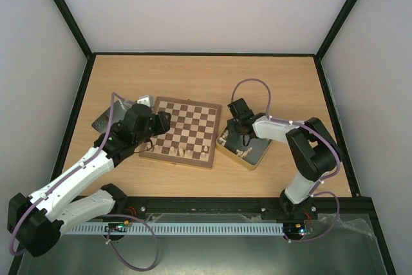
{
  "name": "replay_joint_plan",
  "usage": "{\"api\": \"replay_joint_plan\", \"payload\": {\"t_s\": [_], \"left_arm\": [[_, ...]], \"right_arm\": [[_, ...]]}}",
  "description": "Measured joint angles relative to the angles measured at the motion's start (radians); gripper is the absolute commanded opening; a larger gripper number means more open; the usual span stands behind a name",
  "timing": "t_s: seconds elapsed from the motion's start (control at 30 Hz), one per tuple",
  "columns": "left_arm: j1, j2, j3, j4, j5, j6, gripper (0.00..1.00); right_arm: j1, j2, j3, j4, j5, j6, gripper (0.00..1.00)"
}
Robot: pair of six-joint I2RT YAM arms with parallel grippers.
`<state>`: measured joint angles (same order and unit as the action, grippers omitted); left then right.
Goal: Set up the chess pieces on the board
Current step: Pick up the chess piece from the storage box.
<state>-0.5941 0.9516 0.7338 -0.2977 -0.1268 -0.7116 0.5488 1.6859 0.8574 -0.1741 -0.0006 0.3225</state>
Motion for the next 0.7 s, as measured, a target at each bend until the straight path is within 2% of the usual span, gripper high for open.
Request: {"api": "replay_joint_plan", "payload": {"t_s": [0.23, 0.43, 0.7], "left_arm": [[0.006, 0.000, 0.000, 0.000, 0.003, 0.005, 0.56], [0.006, 0.000, 0.000, 0.000, 0.005, 0.005, 0.56], [0.006, 0.000, 0.000, 0.000, 0.012, 0.005, 0.56]], "right_arm": [[0.000, 0.000, -0.002, 0.013, -0.013, -0.005, 0.08], [-0.002, -0.012, -0.014, 0.019, -0.029, 0.018, 0.05], [-0.002, -0.122, -0.084, 0.016, -0.021, 0.092, 0.04]]}}
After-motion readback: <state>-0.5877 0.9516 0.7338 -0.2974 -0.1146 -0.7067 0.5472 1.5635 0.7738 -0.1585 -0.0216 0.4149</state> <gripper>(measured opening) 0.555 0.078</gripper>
